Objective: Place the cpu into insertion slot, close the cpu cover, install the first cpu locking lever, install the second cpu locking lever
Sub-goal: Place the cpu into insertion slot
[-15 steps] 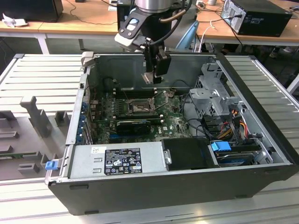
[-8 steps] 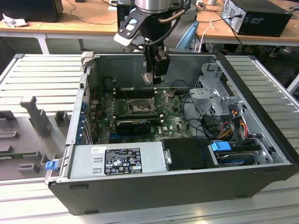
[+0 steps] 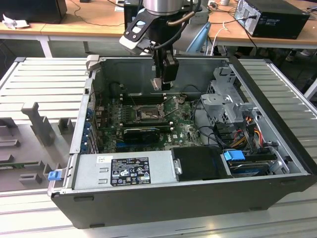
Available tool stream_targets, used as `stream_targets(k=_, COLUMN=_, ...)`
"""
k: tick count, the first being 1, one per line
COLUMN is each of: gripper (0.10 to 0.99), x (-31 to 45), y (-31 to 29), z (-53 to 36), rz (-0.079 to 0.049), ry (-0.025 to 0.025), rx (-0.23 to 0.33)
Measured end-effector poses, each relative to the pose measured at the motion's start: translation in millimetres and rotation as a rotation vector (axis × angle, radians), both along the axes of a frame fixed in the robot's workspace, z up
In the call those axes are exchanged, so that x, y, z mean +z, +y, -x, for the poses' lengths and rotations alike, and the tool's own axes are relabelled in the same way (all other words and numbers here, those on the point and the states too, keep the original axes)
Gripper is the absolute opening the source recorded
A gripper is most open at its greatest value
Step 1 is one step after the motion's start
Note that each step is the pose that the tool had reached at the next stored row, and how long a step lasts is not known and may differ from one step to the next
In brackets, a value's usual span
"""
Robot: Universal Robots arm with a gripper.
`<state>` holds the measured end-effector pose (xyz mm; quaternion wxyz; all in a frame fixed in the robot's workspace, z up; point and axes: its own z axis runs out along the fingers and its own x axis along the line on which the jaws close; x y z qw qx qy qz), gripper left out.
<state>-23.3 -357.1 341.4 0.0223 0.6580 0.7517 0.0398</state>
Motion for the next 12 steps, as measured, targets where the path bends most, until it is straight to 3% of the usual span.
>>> stream_targets(k=7, gripper=0.529, x=-3.3, y=0.0, z=4.3, rz=0.000, ry=-0.0001, rx=-0.027)
stream_targets(k=12, gripper=0.529, x=-11.6, y=0.0, z=4.7, rz=0.000, ry=0.0000, rx=-0.030)
